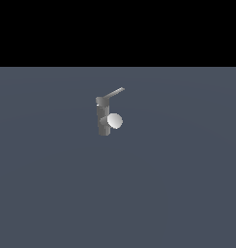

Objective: Turn on the faucet by rotating a designated handle.

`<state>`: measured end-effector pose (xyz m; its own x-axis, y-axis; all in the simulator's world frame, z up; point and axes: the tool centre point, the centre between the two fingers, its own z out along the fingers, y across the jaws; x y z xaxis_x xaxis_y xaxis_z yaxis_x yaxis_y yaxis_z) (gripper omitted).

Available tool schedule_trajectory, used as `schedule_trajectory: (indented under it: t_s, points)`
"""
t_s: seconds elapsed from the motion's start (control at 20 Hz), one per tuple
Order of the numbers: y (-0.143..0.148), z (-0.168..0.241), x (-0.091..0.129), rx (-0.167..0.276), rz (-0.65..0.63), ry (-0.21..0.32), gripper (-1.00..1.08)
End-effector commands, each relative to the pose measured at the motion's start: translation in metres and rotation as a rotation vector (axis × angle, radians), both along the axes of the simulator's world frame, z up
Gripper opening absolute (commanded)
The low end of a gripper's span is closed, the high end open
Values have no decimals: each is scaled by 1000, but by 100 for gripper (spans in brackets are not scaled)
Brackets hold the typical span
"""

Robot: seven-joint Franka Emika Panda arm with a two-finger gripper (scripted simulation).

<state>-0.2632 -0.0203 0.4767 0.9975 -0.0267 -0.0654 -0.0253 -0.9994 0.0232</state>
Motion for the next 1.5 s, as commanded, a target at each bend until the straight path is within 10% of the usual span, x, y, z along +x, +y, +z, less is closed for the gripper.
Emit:
schedule_trajectory:
  t_s: [0.0, 0.65, 1.45]
  points:
    - [0, 0, 0, -1, -1, 0, -100]
    - [0, 0, 37, -14, -105, -8, -100]
    - [1, -30, 163, -45, -444, -36, -100]
